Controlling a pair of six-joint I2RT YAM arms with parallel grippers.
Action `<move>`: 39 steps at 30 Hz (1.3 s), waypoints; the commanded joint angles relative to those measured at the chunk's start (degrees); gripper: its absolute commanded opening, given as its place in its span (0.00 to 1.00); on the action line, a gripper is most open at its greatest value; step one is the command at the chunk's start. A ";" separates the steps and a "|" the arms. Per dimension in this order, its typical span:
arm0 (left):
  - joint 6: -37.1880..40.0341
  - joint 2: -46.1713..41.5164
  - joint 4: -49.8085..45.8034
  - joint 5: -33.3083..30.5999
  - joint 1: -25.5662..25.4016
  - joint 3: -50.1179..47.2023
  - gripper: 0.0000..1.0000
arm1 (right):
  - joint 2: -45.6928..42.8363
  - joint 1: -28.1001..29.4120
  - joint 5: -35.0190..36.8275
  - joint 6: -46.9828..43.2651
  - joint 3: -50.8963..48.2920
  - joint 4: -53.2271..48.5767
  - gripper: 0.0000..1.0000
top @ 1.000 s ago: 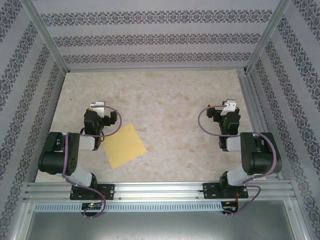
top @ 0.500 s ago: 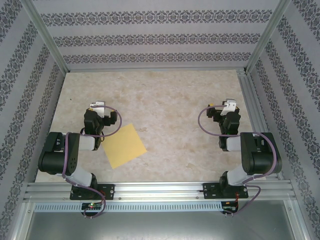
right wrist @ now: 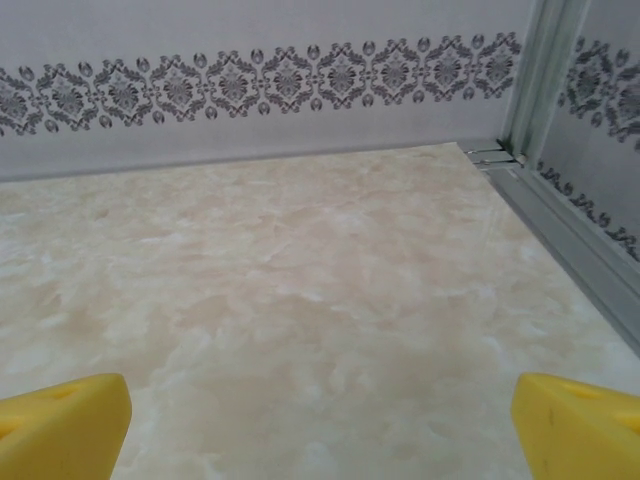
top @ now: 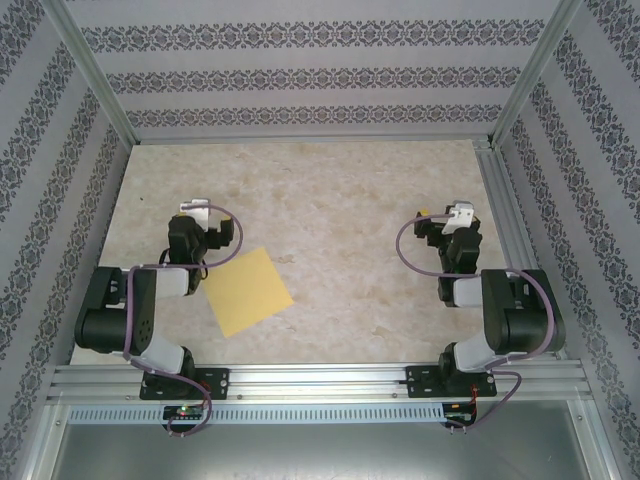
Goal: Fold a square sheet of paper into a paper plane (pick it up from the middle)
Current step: Move the square sheet of paper to the center of the table.
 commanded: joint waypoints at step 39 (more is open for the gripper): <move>-46.69 -8.39 -68.75 3.79 -25.07 11.57 0.95 | 6.97 30.92 10.84 21.61 42.14 -76.70 0.98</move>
